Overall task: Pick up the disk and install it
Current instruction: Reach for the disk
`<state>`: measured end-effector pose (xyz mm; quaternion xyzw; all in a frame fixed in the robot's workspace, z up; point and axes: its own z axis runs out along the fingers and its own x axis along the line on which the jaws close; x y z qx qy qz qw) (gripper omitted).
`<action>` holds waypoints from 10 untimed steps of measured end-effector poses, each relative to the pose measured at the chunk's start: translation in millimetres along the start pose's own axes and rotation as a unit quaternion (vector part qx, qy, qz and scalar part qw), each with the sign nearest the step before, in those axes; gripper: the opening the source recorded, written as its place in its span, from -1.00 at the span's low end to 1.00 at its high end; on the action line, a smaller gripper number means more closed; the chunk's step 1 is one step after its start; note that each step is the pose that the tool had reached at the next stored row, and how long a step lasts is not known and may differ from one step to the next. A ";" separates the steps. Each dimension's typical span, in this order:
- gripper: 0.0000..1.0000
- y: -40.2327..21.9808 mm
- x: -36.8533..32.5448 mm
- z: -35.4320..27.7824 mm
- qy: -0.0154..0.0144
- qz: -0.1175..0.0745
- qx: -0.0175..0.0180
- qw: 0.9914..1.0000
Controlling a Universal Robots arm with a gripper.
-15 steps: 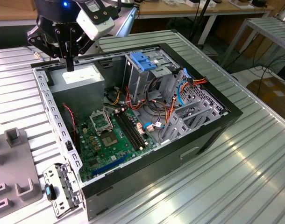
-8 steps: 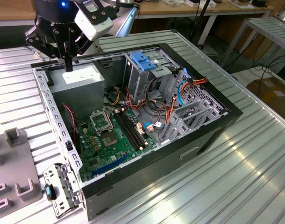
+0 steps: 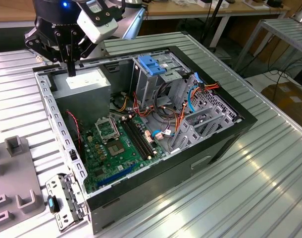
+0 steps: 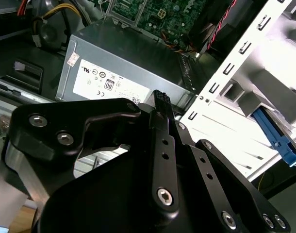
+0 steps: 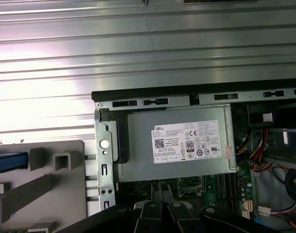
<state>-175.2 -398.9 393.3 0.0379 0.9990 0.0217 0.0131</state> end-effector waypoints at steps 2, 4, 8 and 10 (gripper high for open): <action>-0.79 0.0 0.7 0.0 0.000 0.000 0.000 1.000; -0.79 -0.1 1.3 0.0 0.000 0.000 0.000 1.000; -0.79 -0.2 2.8 -0.1 0.000 0.000 0.000 1.000; -0.79 -0.2 3.4 -0.1 0.000 0.000 0.000 1.000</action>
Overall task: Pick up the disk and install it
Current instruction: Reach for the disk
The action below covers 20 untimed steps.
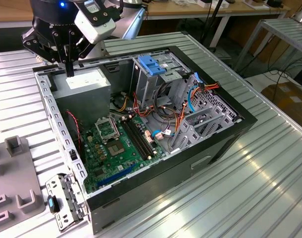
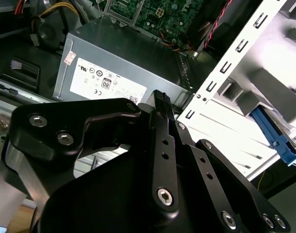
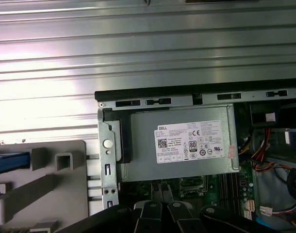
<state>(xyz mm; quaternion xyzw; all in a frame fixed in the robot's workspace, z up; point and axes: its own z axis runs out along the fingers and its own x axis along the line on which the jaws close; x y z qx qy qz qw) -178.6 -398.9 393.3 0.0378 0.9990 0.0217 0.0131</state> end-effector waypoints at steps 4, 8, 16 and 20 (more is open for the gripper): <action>-0.79 -0.1 1.7 0.0 0.000 0.000 0.000 1.000; -0.79 -0.3 3.9 -0.1 0.000 0.000 0.000 1.000; -0.79 -0.5 6.4 -0.2 0.000 0.000 0.000 1.000; -0.79 -0.6 7.8 -0.2 0.000 0.000 0.000 1.000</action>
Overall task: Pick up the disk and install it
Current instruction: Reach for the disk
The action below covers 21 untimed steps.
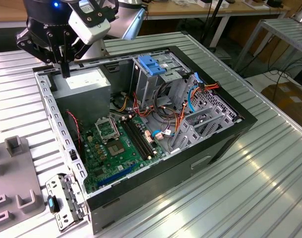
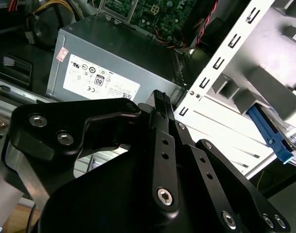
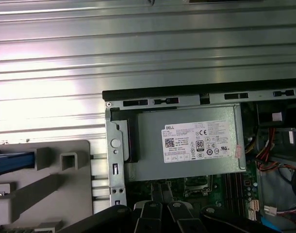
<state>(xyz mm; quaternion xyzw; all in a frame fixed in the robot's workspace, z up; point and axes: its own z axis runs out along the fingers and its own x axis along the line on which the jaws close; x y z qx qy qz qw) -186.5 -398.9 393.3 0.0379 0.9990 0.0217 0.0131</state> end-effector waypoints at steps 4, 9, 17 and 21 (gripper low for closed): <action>-0.79 -0.1 1.4 0.0 0.000 0.000 0.000 1.000; -0.79 -0.3 3.4 -0.1 0.000 0.000 0.000 1.000; -0.79 -0.5 6.2 -0.2 0.000 0.000 0.000 1.000; -0.79 -0.6 7.6 -0.2 0.000 0.000 0.000 1.000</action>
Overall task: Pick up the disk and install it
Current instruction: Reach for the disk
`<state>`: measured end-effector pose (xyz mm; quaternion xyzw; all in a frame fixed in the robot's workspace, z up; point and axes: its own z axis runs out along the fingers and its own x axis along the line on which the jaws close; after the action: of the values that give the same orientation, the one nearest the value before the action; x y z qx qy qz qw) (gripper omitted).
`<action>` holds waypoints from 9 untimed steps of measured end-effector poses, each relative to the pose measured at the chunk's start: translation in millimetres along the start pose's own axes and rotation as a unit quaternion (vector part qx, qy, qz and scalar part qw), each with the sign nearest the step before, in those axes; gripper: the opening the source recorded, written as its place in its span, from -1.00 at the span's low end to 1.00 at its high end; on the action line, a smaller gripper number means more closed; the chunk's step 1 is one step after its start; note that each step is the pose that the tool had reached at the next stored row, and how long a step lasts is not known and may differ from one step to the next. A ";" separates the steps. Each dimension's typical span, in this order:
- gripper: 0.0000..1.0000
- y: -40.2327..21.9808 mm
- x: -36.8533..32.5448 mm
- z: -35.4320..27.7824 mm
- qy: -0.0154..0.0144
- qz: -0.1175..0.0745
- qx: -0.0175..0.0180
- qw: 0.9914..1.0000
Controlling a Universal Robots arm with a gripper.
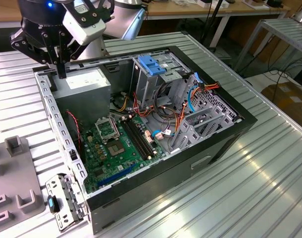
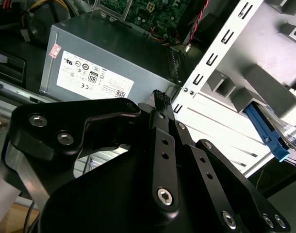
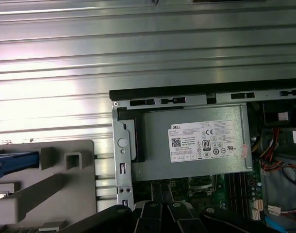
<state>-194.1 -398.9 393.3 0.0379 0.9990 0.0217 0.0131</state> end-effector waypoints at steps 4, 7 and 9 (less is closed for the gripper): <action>-0.79 -0.1 1.3 0.0 0.000 0.000 0.000 1.000; -0.79 -0.2 2.3 -0.1 0.000 0.000 0.000 1.000; -0.79 -0.2 2.9 -0.1 0.000 0.000 0.000 1.000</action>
<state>-196.9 -398.9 393.3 0.0378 0.9990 0.0217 0.0131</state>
